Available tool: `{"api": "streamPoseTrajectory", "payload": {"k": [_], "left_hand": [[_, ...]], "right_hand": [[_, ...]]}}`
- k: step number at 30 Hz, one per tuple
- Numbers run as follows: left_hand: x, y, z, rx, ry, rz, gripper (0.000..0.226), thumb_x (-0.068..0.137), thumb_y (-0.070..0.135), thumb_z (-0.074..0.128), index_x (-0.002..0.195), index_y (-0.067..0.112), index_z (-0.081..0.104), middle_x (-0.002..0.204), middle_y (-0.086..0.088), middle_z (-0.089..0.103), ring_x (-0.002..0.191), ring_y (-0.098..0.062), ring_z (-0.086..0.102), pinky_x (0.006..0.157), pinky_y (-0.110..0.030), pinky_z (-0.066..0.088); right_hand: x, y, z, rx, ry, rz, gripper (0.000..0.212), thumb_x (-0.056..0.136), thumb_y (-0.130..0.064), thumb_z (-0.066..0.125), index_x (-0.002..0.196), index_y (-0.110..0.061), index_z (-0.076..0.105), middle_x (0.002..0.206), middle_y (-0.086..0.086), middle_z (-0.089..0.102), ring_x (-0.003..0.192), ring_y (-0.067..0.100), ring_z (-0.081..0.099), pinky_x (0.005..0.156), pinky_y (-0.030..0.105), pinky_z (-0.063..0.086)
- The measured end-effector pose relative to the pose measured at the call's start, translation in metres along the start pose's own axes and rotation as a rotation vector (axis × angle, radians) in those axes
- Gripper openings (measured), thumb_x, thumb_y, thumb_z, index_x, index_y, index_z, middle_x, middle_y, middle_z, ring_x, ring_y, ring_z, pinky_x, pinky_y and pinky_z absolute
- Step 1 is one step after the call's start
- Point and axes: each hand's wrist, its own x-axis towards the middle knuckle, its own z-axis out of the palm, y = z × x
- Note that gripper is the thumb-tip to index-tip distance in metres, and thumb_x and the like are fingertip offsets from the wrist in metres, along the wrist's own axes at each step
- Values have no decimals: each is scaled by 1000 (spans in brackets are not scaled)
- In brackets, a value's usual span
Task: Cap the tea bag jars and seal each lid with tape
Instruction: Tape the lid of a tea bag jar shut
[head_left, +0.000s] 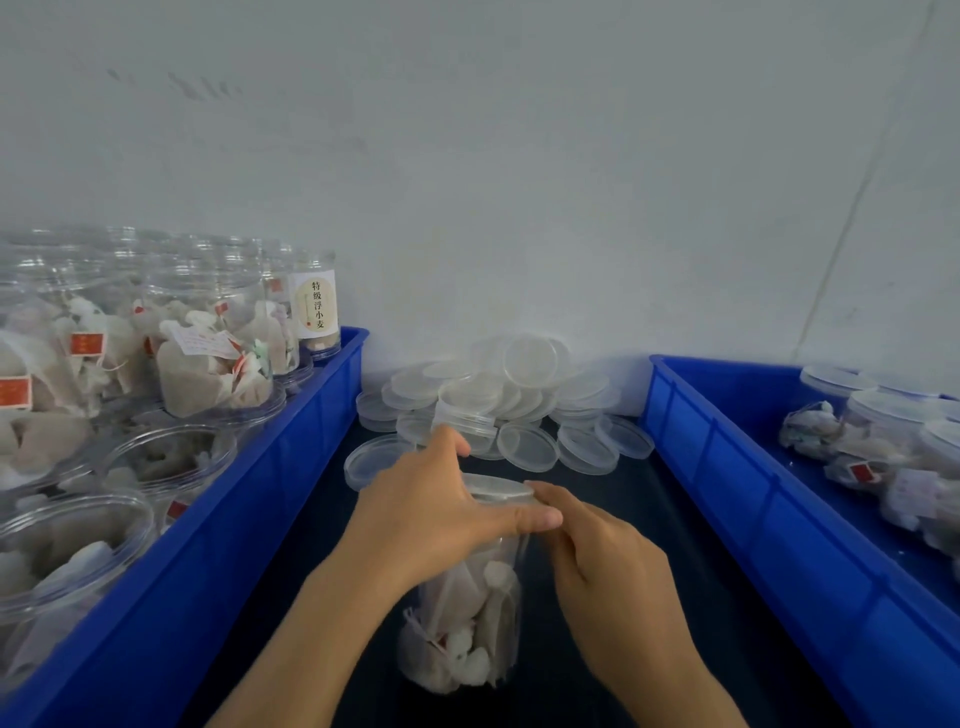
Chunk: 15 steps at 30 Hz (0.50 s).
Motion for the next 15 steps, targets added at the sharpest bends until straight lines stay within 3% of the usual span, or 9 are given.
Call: {"api": "streamPoseTrajectory", "payload": {"k": [3,7,11,15], "left_hand": [[6,-3,3,-79,5,-5,101,45,85,65,128,32,43,112,14,51,105,-8,54,89,-31,49],[12,-6,6,-108,27,53,89,46,80,68,121,36,48,108,19,52,93,6,50,70,-15,39],[15,-5,4,-94,-25,87,101,40,82,68,127,35,48,109,22,51,84,16,41,64,-10,30],[17,-5,0,27,-45,123,101,52,79,72,136,30,45,132,14,53,106,-2,50,81,-22,39]], "right_hand": [[0,2,2,-27,-3,1,41,99,-38,30,139,-39,40,97,-10,63,82,7,60,72,22,50],[1,3,4,27,-12,14,38,102,-34,30,139,-39,32,104,-15,59,84,3,57,72,22,48],[1,3,3,65,-2,0,18,100,-25,39,110,-38,31,71,-14,50,62,2,49,50,17,35],[2,4,1,37,-26,-9,16,99,-22,38,94,-36,33,69,-9,46,59,8,45,49,20,36]]}}
